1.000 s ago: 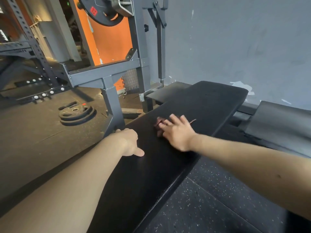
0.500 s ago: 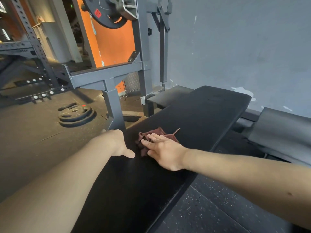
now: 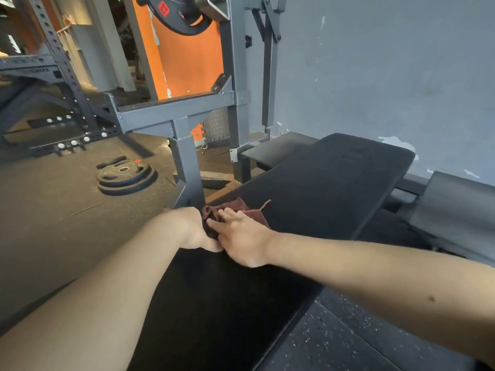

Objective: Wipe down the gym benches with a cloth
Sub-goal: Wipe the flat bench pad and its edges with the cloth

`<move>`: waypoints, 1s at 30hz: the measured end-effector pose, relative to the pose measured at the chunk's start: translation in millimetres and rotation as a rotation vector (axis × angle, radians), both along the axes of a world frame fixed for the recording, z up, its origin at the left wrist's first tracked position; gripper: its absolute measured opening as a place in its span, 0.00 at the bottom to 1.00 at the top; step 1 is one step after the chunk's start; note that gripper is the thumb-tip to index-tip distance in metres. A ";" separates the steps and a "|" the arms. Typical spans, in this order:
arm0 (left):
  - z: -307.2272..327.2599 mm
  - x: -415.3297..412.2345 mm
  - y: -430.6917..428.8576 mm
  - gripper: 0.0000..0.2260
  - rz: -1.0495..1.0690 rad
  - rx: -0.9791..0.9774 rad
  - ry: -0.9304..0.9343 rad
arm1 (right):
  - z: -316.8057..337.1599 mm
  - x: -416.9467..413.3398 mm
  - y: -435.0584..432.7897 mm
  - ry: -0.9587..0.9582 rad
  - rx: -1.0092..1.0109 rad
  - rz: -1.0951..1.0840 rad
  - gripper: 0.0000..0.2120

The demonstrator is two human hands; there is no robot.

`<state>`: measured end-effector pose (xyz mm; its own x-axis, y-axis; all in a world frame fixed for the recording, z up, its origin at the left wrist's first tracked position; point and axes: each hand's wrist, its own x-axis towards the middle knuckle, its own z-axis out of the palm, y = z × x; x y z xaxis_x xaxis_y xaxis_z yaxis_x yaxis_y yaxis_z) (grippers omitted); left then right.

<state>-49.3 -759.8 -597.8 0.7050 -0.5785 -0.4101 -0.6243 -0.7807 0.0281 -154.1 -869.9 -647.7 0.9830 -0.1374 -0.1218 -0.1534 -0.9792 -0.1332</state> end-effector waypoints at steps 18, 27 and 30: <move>7.3 -5.8 -4.8 0.45 -0.063 0.127 -0.062 | 0.7 12.9 -37.2 -0.068 0.101 -0.117 0.26; 8.6 -3.6 -7.8 0.47 -0.074 0.188 -0.081 | 10.0 37.5 -115.7 -0.061 0.012 -0.286 0.24; 7.8 -4.2 -9.6 0.47 -0.079 0.180 -0.080 | 13.9 50.7 -154.0 -0.014 0.028 -0.467 0.26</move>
<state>-53.5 -769.4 -590.0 0.6946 -0.5559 -0.4567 -0.6786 -0.7171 -0.1593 -103.4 -1023.9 -633.8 0.8181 -0.5627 -0.1186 -0.5750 -0.8017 -0.1635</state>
